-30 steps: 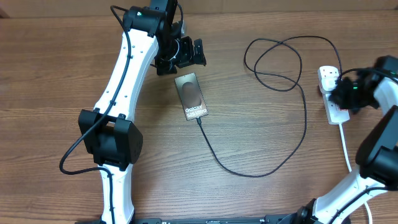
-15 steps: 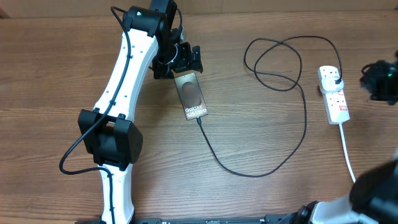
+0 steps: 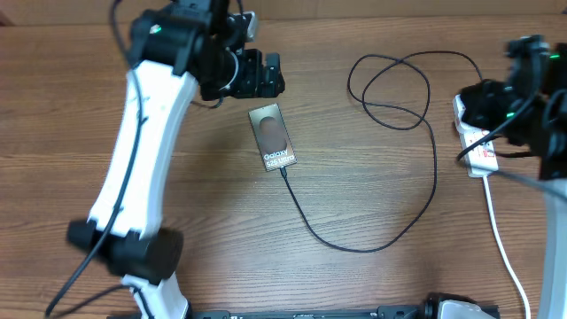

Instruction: Plug charger to phone and switch on socket

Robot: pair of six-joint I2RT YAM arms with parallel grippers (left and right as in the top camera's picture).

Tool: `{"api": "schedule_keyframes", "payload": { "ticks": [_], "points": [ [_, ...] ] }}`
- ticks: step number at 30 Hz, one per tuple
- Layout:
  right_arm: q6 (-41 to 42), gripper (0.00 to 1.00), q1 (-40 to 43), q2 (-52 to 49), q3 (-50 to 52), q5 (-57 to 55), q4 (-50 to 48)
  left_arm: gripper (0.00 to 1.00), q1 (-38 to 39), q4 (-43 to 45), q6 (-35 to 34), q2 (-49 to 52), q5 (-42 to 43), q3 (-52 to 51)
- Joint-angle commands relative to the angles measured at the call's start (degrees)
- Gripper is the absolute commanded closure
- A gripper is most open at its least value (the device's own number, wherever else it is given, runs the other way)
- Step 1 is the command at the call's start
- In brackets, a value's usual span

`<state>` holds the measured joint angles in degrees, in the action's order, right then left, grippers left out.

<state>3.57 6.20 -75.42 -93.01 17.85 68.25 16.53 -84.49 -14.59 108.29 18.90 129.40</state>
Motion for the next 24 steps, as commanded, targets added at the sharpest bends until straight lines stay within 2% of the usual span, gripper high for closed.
{"api": "schedule_keyframes", "payload": {
  "ticks": [1,2,6,13,24],
  "points": [
    [-2.84,0.18,-7.78,3.96,-0.92,1.55,0.07,0.04,0.42,-1.03,1.33,-7.41,-4.74,1.33],
    [-2.86,0.00,-9.05,4.42,-0.92,1.53,0.07,0.05,0.42,-1.29,1.31,-8.96,-5.46,1.33],
    [-3.26,0.00,-14.08,6.88,-0.92,1.51,0.04,0.05,0.42,-2.27,1.33,-15.56,-8.59,1.33],
    [-3.23,0.00,-14.38,8.37,-0.92,0.66,2.38,0.00,0.42,-5.97,1.33,-25.20,-12.31,1.31],
    [-3.23,0.00,-14.38,6.67,-0.92,0.66,3.69,0.00,0.37,-12.28,1.29,-25.79,-13.29,1.20]
  ]
}}
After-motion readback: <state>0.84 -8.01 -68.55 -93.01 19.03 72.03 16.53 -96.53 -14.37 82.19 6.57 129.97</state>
